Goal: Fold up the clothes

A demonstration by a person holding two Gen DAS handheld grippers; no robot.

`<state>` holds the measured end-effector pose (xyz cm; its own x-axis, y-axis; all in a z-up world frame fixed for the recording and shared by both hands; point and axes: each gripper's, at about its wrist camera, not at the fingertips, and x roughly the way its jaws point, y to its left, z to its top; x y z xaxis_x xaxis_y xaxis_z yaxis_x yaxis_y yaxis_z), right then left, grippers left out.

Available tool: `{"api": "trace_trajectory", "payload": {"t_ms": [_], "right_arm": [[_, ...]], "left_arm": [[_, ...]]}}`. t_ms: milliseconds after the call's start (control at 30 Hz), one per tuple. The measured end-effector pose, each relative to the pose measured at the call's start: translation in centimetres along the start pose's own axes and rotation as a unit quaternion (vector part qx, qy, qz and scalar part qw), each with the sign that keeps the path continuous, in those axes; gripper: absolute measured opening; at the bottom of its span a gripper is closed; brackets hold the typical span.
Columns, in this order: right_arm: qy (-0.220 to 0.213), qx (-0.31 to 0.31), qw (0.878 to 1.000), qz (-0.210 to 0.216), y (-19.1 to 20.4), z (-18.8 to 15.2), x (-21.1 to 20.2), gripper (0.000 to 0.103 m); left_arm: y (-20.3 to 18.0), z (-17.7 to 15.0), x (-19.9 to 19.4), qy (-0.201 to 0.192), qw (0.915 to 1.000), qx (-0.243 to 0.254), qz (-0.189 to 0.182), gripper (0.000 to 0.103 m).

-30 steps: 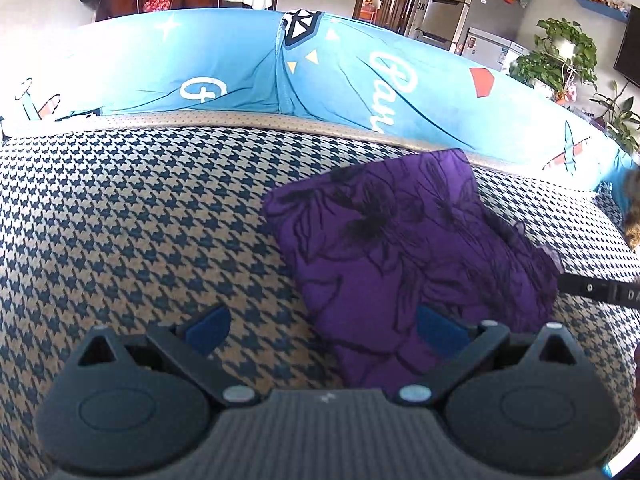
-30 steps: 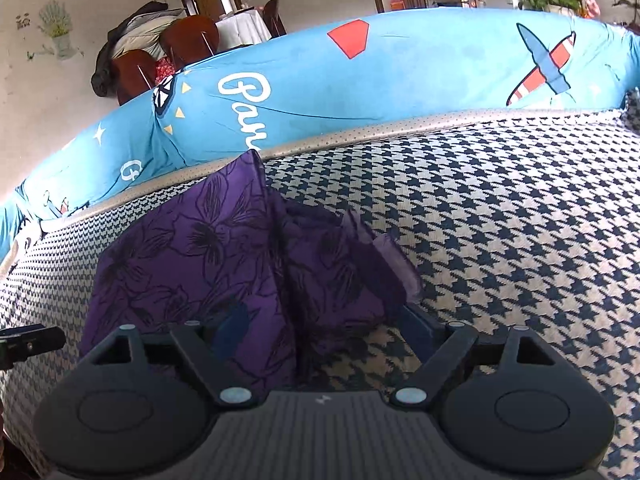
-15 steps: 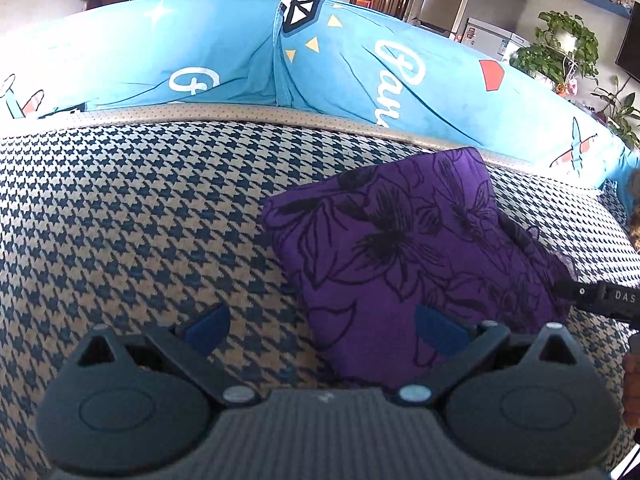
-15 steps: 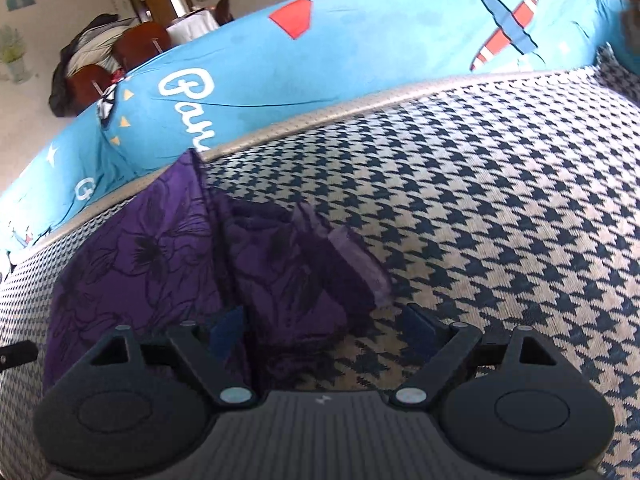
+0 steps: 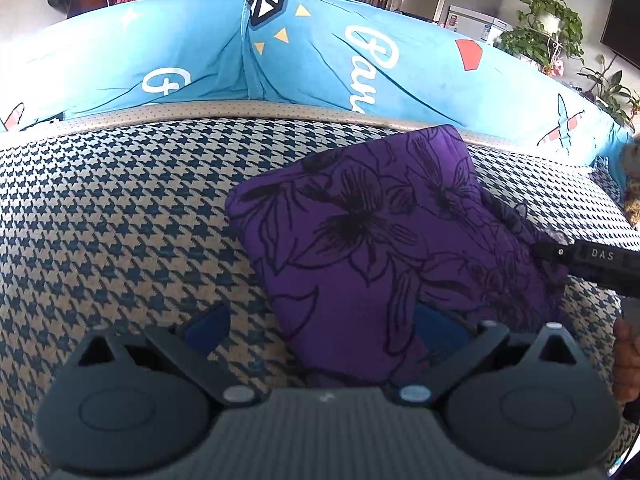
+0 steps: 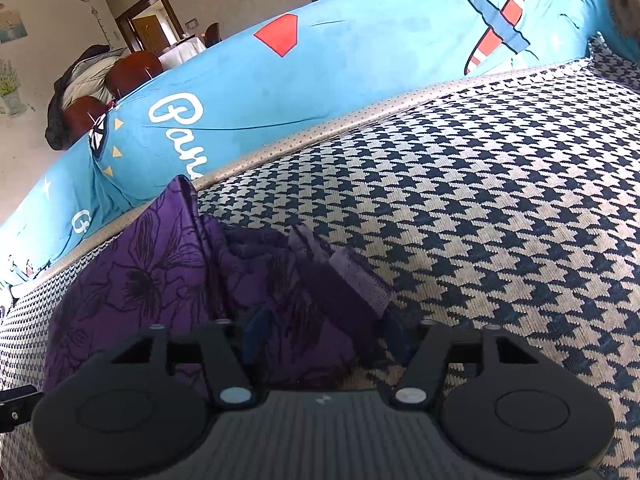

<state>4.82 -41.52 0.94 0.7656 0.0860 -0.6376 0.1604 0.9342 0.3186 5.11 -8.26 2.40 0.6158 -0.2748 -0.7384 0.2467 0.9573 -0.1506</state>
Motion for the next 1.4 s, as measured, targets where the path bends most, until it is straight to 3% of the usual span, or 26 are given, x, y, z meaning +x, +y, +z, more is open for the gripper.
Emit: {"api": "trace_trajectory", "payload": {"t_ms": [100,167,333,500,633,767,833,967,1033,1100,1200,1300,1400], "right_arm": [[-0.005,-0.003,1.0,0.021,0.1,0.1,-0.3,0.021],[-0.016,-0.026,0.999,0.022,0.8,0.1,-0.7,0.014],[-0.044,-0.125,0.991,0.032,3.6,-0.5,-2.1,0.013],[-0.062,-0.264,0.962,0.031,7.1,-2.7,-3.0,0.013],[-0.047,-0.307,0.95,0.019,8.1,-3.9,-2.3,0.013],[-0.044,-0.297,0.954,0.02,7.9,-3.6,-2.3,0.013],[-0.047,-0.28,0.959,-0.001,7.4,-3.0,-2.3,0.014],[-0.07,-0.198,0.977,-0.027,5.0,-1.0,-3.3,0.033],[-0.084,-0.144,0.985,-0.046,3.6,-0.1,-3.7,0.037],[-0.093,-0.105,0.985,-0.098,2.3,0.7,-3.8,0.037],[-0.092,-0.071,0.985,-0.127,0.9,1.2,-3.8,0.037],[-0.098,-0.054,0.989,-0.093,0.5,1.5,-4.4,0.037],[-0.106,-0.075,0.99,-0.05,1.4,1.3,-4.5,0.037]], "left_arm": [[-0.1,0.0,0.1,0.001,1.0,0.002,0.0,0.103],[-0.1,0.0,0.1,0.001,1.0,0.004,0.001,0.103],[-0.1,-0.1,0.0,0.0,1.0,0.006,0.002,0.103],[-0.3,-0.3,0.0,0.0,0.9999,0.012,0.002,0.103],[-0.6,-0.5,0.0,-0.001,0.9998,0.019,0.003,0.103],[-0.5,-0.4,0.0,-0.001,0.9998,0.017,0.001,0.103],[-0.3,-0.3,-0.1,-0.001,0.9999,0.012,0.0,0.103],[0.0,-0.2,-0.1,-0.001,1.0,0.003,-0.001,0.103],[0.0,-0.2,-0.1,0.0,1.0,0.001,-0.001,0.103],[0.0,-0.2,0.0,0.0,1.0,0.002,-0.001,0.103],[-0.1,-0.2,0.0,0.001,1.0,0.003,-0.001,0.103],[0.0,-0.1,0.1,0.002,1.0,0.0,-0.001,0.103],[0.0,-0.2,0.2,0.003,1.0,-0.001,-0.001,0.103]]}}
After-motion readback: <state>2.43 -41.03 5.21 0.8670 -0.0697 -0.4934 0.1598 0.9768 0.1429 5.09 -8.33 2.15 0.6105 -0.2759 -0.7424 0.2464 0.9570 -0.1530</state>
